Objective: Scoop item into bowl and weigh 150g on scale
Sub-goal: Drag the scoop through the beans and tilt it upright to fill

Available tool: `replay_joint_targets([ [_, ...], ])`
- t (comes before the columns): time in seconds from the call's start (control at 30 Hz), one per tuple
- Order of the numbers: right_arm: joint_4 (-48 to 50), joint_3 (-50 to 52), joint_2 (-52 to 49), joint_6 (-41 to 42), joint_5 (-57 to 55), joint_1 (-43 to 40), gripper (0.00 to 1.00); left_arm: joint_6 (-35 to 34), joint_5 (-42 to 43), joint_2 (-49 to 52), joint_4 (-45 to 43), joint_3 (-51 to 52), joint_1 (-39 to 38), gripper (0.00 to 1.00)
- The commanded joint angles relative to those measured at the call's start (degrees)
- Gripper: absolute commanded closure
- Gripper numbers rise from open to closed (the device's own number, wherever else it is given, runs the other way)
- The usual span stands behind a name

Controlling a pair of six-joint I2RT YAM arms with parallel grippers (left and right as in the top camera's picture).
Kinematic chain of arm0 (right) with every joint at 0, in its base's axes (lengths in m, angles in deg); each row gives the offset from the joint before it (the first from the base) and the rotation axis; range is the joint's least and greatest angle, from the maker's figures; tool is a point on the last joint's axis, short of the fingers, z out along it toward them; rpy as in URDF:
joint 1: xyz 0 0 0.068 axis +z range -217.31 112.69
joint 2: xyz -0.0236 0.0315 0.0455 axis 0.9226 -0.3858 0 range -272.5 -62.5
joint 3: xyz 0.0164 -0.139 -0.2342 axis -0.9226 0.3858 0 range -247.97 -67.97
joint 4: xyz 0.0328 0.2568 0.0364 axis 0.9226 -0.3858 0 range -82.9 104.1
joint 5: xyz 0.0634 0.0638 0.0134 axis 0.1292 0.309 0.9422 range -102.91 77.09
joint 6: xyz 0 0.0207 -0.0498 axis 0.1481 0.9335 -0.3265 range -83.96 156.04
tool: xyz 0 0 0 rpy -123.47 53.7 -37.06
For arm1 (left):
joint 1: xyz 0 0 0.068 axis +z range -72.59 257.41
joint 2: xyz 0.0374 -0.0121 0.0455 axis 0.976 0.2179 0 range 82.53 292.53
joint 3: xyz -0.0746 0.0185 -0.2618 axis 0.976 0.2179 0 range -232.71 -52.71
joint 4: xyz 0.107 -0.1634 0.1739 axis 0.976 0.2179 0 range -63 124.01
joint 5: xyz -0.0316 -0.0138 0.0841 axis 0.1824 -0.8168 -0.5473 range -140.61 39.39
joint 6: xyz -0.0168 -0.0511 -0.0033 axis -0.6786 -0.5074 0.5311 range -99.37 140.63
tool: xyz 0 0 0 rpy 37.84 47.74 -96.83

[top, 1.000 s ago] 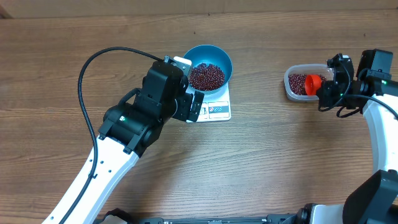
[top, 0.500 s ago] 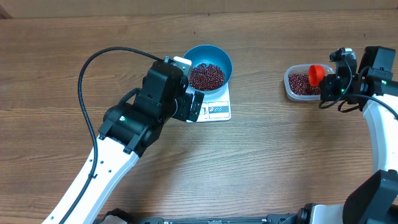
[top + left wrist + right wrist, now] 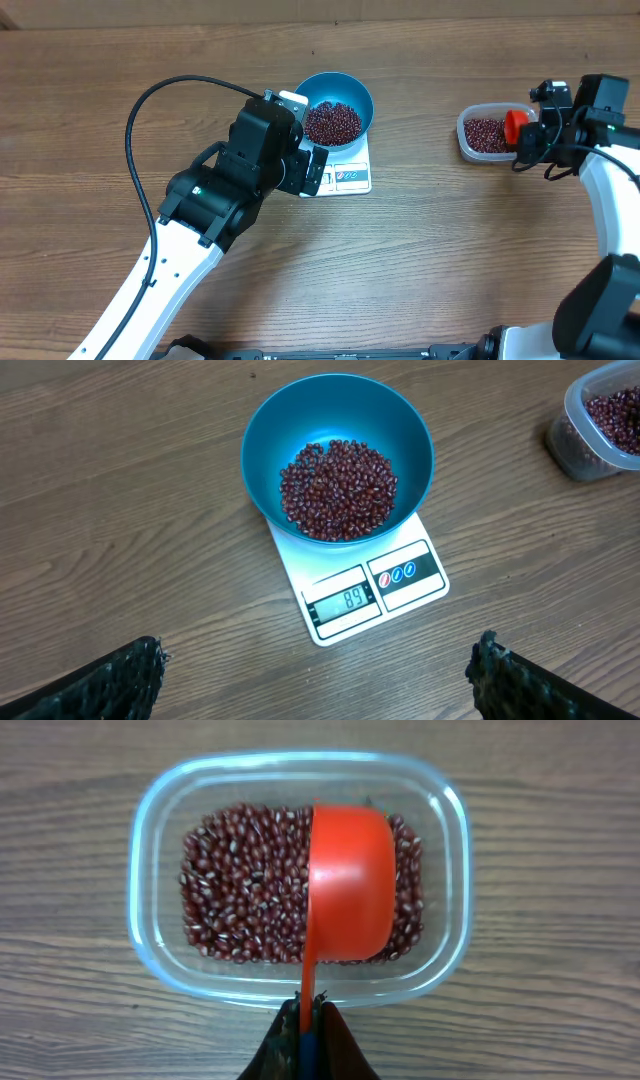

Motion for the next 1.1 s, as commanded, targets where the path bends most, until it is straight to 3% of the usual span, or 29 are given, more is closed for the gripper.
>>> replay_joint_targets([
  [0.0, 0.48, 0.57, -2.54, -0.13, -0.57, -0.22, 0.96, 1.05, 0.48, -0.83, -0.04, -1.18, 0.07, 0.00],
  [0.57, 0.96, 0.57, -6.47, -0.15, -0.09, -0.22, 0.96, 1.05, 0.48, -0.83, -0.04, -1.18, 0.07, 0.00],
  [1.07, -2.01, 0.57, -9.29, -0.42, 14.21, -0.17, 0.96, 1.05, 0.48, -0.83, -0.04, -1.18, 0.07, 0.00],
])
